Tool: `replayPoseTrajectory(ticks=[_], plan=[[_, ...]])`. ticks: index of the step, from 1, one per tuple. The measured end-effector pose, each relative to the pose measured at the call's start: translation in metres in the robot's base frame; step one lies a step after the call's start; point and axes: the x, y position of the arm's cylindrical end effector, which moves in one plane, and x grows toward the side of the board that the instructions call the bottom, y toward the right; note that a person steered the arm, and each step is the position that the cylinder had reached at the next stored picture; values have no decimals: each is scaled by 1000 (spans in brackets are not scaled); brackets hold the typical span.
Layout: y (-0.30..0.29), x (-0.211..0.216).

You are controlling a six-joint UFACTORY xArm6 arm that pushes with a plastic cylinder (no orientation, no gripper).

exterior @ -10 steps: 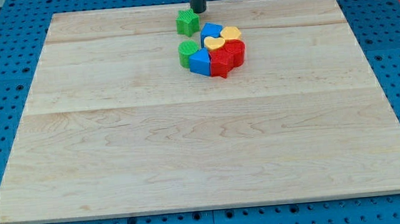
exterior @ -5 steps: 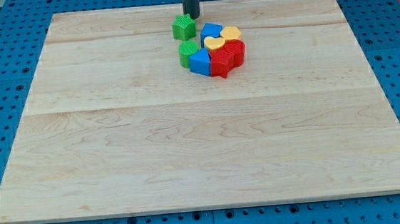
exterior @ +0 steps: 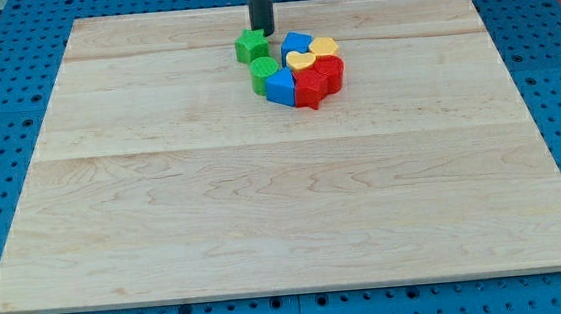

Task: Push the green star to the group of blocks

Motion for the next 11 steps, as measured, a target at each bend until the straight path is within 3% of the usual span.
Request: replayPoseTrajectory(ticks=[4,7,11], plan=[[-37,-19],[-24,6],[-34,7]])
